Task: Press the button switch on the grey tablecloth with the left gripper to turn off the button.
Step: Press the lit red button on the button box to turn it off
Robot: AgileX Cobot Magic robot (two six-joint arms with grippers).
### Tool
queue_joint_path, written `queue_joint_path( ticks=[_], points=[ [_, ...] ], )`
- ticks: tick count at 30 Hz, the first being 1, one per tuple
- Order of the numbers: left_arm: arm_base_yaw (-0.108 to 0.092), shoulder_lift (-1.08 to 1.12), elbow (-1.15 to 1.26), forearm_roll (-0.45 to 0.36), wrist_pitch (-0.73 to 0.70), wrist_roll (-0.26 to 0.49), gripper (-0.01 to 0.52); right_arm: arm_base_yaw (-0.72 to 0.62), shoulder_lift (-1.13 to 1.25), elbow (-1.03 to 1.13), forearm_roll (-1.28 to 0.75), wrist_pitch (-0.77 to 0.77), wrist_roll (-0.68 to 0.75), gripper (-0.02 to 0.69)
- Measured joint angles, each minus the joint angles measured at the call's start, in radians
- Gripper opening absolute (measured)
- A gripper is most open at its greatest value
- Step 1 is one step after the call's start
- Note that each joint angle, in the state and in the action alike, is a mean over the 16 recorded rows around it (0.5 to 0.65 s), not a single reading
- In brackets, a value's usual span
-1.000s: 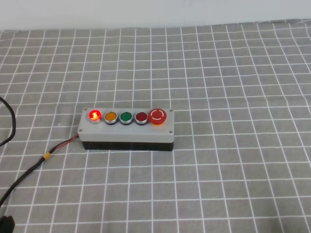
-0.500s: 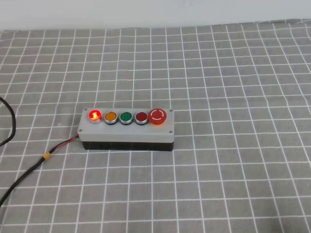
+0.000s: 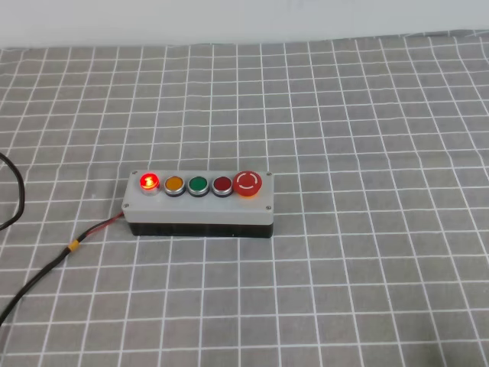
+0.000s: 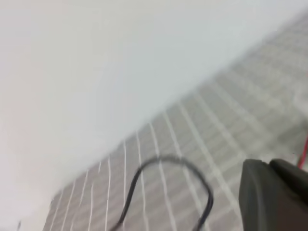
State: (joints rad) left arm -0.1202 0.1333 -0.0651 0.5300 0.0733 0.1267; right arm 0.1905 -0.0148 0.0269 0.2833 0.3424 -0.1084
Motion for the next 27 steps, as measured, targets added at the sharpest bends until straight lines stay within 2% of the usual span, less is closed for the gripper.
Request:
queue_joint_path(
  ticks=[4,8,11,18,21,23,27],
  points=[
    [0.0,0.177,-0.115,0.019,0.111,0.004,-0.003,0.0,0.0,0.0,0.0,0.0,0.0,-0.016],
    [0.0,0.419,-0.284,-0.036,0.254,0.016,-0.003,0.0,0.0,0.0,0.0,0.0,0.0,-0.016],
    [0.0,0.617,-0.434,-0.137,0.377,0.041,-0.003,0.0,0.0,0.0,0.0,0.0,0.0,-0.016],
    [-0.005,1.042,-0.818,-0.46,0.671,0.126,-0.003,0.0,0.0,0.0,0.0,0.0,0.0,-0.016],
    [-0.018,1.196,-0.983,-0.569,0.775,0.147,-0.003,0.0,0.0,0.0,0.0,0.0,0.0,-0.016],
    [-0.034,1.29,-1.089,-0.619,0.834,0.149,-0.003,0.0,0.0,0.0,0.0,0.0,0.0,-0.016],
    [-0.078,1.459,-1.281,-0.656,0.918,0.119,-0.003,0.0,0.0,0.0,0.0,0.0,0.0,-0.016]
  ],
)
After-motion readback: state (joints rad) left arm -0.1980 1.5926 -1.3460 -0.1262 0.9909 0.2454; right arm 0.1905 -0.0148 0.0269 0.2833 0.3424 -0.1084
